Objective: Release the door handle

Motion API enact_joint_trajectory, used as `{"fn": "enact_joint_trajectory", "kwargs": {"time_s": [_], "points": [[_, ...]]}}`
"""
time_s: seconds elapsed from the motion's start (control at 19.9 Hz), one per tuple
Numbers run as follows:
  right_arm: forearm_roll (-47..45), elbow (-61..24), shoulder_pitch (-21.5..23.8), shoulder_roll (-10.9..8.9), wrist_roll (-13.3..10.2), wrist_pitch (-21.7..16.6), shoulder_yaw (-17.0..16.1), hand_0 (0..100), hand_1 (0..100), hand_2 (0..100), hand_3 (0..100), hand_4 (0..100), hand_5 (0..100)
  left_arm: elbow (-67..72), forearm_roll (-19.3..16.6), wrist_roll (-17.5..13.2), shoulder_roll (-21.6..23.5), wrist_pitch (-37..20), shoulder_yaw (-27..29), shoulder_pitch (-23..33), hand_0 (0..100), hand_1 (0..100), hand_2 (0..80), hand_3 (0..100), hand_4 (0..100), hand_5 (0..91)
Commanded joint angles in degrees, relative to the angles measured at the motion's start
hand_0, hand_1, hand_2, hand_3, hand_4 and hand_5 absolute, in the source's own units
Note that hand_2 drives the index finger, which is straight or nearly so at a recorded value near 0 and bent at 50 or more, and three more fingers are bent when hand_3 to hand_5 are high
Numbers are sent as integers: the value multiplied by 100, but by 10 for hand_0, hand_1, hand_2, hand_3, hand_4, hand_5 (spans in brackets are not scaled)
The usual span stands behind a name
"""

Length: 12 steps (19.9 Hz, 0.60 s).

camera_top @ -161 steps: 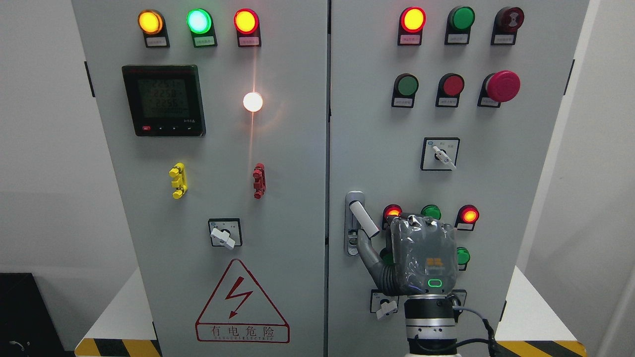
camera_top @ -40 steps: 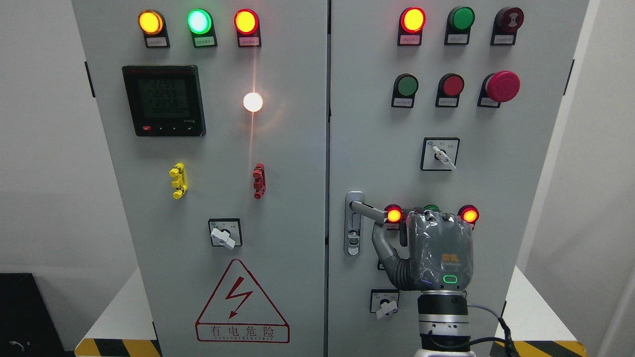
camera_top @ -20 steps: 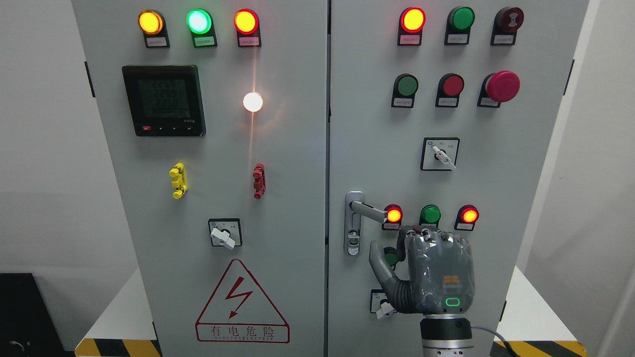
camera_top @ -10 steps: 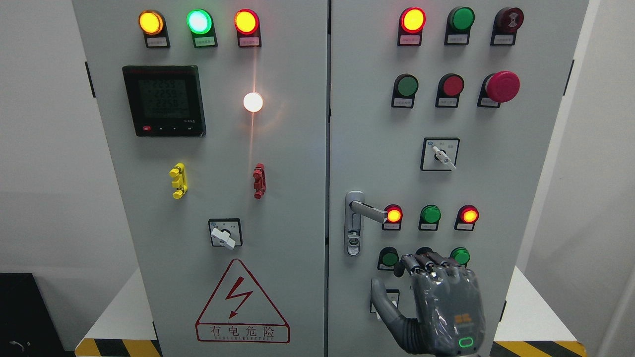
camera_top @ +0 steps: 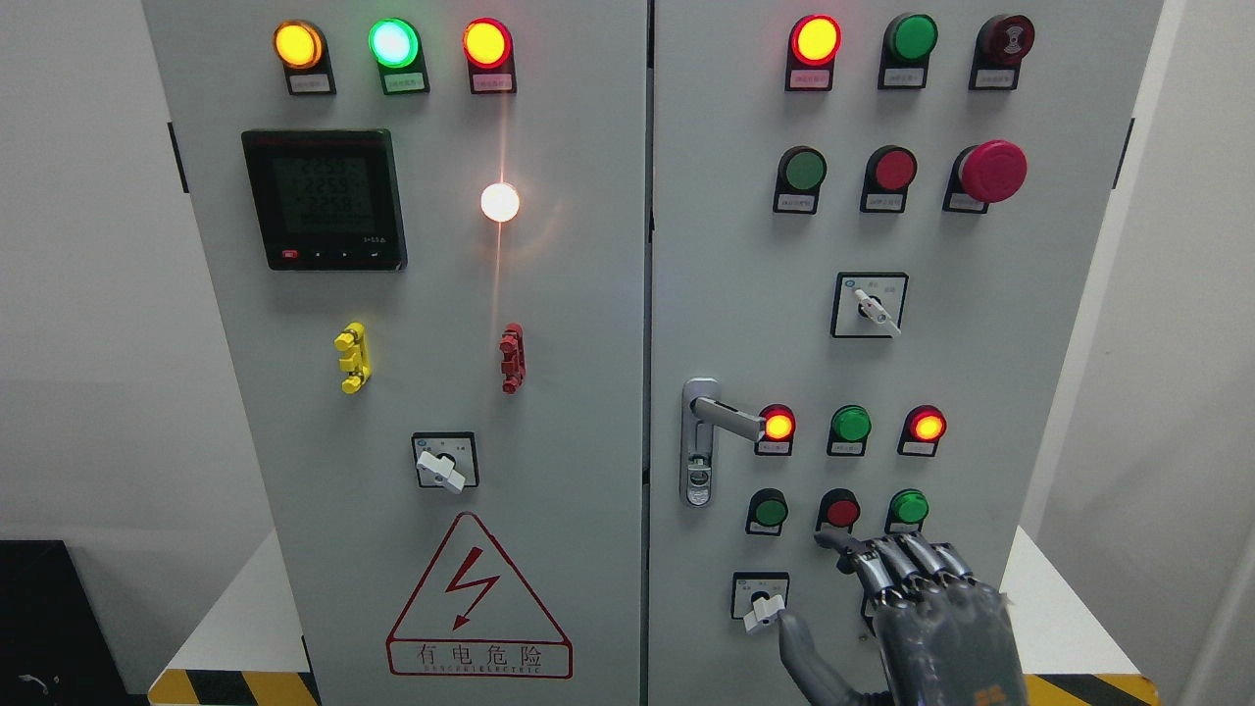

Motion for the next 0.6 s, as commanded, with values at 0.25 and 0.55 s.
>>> {"fn": "enact_joint_trajectory", "kwargs": {"time_s": [0.25, 0.55], "points": [[-1418, -249, 141, -29, 677, -788, -1421, 444, 173, 44, 137, 134, 70, 1, 4, -2, -1, 0, 0, 53, 120, 556, 0, 0, 0, 0], [-1497, -276, 88, -38, 721, -867, -1395, 449, 59, 13, 70, 56, 0, 1, 4, -2, -1, 0, 0, 53, 120, 556, 0, 0, 0, 0]]}}
